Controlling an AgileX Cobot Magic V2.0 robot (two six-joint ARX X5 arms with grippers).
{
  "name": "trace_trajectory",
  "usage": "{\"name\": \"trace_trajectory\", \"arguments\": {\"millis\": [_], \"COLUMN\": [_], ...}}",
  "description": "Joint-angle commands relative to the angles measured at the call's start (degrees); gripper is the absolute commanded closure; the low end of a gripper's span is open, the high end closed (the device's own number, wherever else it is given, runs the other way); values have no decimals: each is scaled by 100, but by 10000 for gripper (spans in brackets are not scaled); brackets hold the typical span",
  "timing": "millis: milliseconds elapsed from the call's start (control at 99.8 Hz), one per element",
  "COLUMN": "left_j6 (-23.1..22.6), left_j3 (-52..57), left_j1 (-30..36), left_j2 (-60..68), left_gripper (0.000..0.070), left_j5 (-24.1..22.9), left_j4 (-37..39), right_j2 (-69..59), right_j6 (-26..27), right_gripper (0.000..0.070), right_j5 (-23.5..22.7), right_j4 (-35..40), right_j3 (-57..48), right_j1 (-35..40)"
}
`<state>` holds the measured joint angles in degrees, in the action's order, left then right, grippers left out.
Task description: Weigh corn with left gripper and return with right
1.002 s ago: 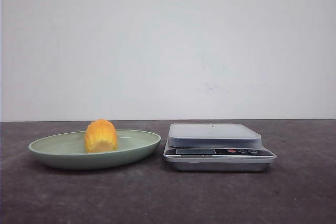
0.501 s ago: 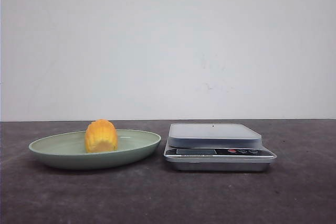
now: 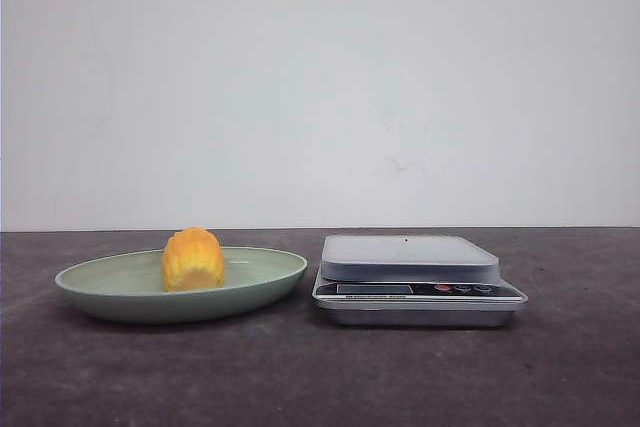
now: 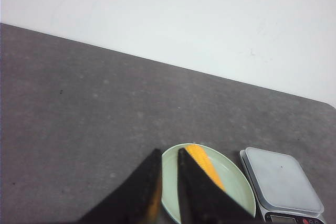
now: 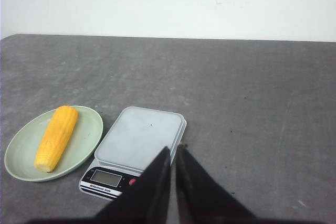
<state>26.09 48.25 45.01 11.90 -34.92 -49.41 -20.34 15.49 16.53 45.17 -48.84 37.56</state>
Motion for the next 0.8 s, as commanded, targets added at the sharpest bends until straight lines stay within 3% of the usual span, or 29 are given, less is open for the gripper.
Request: {"name": "trace_trajectory", "arguments": {"millis": [0, 190, 411, 651, 792], "left_j6": [-76, -79, -737, -1060, -1119], "left_j3": [81, 74, -691, -2520, -3322], "left_j1": [37, -136, -1576, -3338, -3810], "left_j2": [13, -31, -214, -962, -1172], "left_gripper": [681, 681, 681, 681, 681], "left_j5": [0, 2, 79, 1858, 2326], "left_j4": [85, 101, 1054, 2380, 2844], "right_j2": [-13, -13, -11, -11, -11], "right_j6": [61, 61, 61, 61, 61], "right_gripper": [690, 690, 690, 690, 690], "right_j5": [0, 0, 0, 0, 0], "right_j4": [-42, -42, -44, -44, -48], "right_j3": [-44, -44, -44, -44, -44], "right_j1": [46, 46, 46, 46, 46]}}
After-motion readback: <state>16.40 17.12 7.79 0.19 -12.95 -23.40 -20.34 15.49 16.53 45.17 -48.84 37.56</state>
